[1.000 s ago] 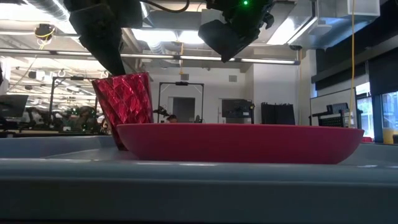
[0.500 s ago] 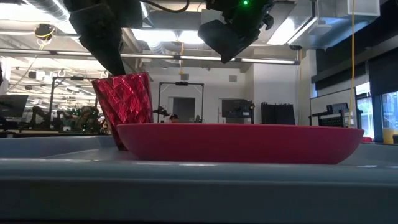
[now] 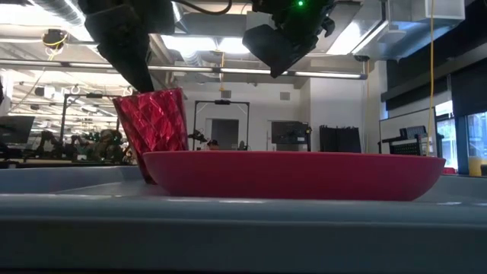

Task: Pick and place plate/cup/fork/spoon on tray
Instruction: Put the red cup on the blue serving tray to the top left of the pink plate, then put the orange spoon on the blue serving tray to the right of the pink plate

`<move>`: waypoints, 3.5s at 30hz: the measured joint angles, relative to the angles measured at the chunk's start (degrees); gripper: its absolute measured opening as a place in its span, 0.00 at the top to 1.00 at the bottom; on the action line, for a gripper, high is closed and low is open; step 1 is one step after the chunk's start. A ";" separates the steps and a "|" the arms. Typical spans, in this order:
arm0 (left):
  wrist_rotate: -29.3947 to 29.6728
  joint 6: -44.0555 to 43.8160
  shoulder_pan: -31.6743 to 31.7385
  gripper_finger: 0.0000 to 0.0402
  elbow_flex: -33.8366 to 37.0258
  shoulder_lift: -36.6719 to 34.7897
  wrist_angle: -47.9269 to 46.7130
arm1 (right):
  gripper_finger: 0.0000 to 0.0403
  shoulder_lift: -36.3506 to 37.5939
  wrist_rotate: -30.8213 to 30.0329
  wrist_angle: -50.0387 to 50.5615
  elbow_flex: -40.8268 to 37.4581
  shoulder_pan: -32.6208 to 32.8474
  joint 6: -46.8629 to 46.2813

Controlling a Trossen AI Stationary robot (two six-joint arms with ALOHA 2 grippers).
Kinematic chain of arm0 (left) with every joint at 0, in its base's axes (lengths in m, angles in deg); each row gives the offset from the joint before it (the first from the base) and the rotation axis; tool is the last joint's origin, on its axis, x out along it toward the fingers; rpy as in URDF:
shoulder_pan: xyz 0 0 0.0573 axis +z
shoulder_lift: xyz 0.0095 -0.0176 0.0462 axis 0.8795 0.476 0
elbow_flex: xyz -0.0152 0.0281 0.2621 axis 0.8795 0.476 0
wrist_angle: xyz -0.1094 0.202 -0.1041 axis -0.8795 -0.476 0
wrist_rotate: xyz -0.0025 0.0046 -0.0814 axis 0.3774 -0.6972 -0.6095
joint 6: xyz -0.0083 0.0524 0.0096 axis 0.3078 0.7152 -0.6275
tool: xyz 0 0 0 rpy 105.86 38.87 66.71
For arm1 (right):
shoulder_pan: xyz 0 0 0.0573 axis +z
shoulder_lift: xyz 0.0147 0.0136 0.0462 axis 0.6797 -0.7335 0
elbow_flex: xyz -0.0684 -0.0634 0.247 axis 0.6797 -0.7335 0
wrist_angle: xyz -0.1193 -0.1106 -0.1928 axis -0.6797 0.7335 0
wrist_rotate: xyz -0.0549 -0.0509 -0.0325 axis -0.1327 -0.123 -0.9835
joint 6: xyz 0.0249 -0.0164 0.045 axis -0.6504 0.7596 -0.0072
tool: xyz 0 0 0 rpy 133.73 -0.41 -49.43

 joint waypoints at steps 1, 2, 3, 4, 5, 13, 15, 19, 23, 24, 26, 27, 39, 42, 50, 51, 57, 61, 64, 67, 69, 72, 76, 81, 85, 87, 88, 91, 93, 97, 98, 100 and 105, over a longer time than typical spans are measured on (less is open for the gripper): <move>0.02 0.44 0.00 0.97 0.00 0.00 0.02 | 0.87 -0.01 -0.01 0.01 0.00 0.00 0.12; 0.06 0.54 0.02 0.97 0.00 0.02 0.04 | 0.87 0.00 -0.01 0.02 0.00 0.00 0.25; 0.09 0.59 0.02 0.97 0.00 0.02 0.11 | 0.87 -0.01 -0.01 0.02 0.00 0.00 0.52; 0.08 0.62 0.01 0.97 0.00 0.00 0.21 | 0.87 0.00 -0.01 0.02 0.00 0.00 0.69; -0.05 0.62 0.01 0.97 0.00 0.02 0.29 | 0.87 -0.02 -0.01 0.02 0.00 0.00 0.74; -1.86 0.46 0.00 0.90 0.00 -0.02 0.50 | 0.87 -0.02 -0.01 0.04 0.00 0.00 0.80; -1.90 0.47 -0.02 0.90 0.00 -0.02 0.51 | 0.87 -0.01 -0.01 0.03 0.00 0.00 1.18; -1.70 0.43 0.00 0.89 0.00 -0.02 1.13 | 0.87 -0.01 -0.01 0.03 0.00 -0.01 1.24; -1.64 0.42 0.00 0.89 0.00 -0.02 1.98 | 0.87 -0.02 -0.01 0.04 0.00 -0.01 1.24; -1.64 0.42 0.00 0.89 0.00 -0.02 1.97 | 0.87 -0.01 -0.01 0.04 0.00 0.00 1.24; -1.64 0.39 0.00 0.89 0.00 -0.02 1.97 | 0.87 0.00 -0.01 0.04 0.00 -0.01 1.25; -1.64 0.36 0.00 0.89 0.00 -0.02 1.99 | 0.87 0.00 -0.01 0.04 0.00 0.00 1.24; -1.90 0.30 0.00 0.89 0.00 -0.02 3.19 | 0.87 -0.02 -0.02 0.04 0.00 0.00 1.31; -1.92 0.30 0.00 0.89 0.00 -0.02 3.19 | 0.87 0.00 -0.02 0.05 0.00 -0.02 1.34; -1.63 0.67 0.00 0.89 0.00 -0.02 2.70 | 0.87 -0.01 -0.03 0.07 0.00 -0.01 1.48; -1.56 0.69 0.00 0.89 0.00 -0.02 2.62 | 0.87 -0.01 -0.02 0.07 0.00 0.00 1.48; 1.22 0.74 0.00 0.89 0.00 -0.02 2.56 | 0.87 0.00 -0.03 0.07 0.00 -0.02 1.48; 1.31 0.76 0.00 0.89 0.00 -0.02 2.54 | 0.87 -0.02 -0.03 0.07 0.00 0.00 1.48; 1.31 0.76 0.00 0.88 0.00 0.00 2.27 | 0.87 -0.02 -0.03 0.07 0.00 -0.02 1.48; 1.29 0.76 0.00 0.87 0.00 0.02 1.85 | 0.87 -0.01 -0.03 0.07 0.00 -0.01 1.48; 1.29 0.76 0.00 0.88 0.00 0.02 1.86 | 0.87 0.00 -0.03 0.07 0.00 0.00 1.48; 1.27 0.73 0.00 0.88 0.00 0.02 1.87 | 0.87 0.00 -0.03 0.07 0.00 -0.01 1.48; 1.25 0.71 0.00 0.87 0.00 0.02 1.88 | 0.87 0.00 -0.03 0.07 0.00 -0.01 1.48; 1.25 0.68 0.00 0.87 0.00 0.02 1.88 | 0.87 -0.02 -0.03 0.07 0.00 -0.02 1.48; 1.24 0.66 0.00 0.88 0.00 0.02 1.89 | 0.87 0.00 -0.08 0.07 0.00 -0.02 2.58; 0.82 -0.30 0.00 0.88 0.00 0.02 1.93 | 0.87 0.00 -0.41 0.06 0.00 0.00 4.18; 0.47 -1.91 0.00 0.88 0.00 0.02 2.19 | 0.87 -0.02 -0.92 0.02 0.00 0.00 4.67; -1.31 -3.23 0.09 0.88 0.00 0.02 3.44 | 0.87 0.00 -2.45 -0.50 0.00 -0.02 5.78; -2.10 -2.08 0.64 0.87 -0.02 0.02 4.08 | 0.87 -0.02 -2.56 -0.65 0.00 -0.06 5.76; -2.06 1.58 2.30 0.88 -0.02 0.02 5.27 | 0.87 -0.02 -3.31 -0.87 0.00 -0.94 5.82; -2.11 2.89 2.83 0.88 -0.02 0.02 5.33 | 0.87 -0.02 -4.34 -0.87 0.00 -1.37 6.03; -2.09 5.07 4.19 0.88 -0.35 0.02 5.03 | 0.87 -0.02 -6.53 -0.71 0.00 -2.36 6.54; -2.05 8.32 7.60 0.88 -5.23 0.07 3.78 | 0.87 -0.02 -7.13 -0.39 0.00 -5.52 9.73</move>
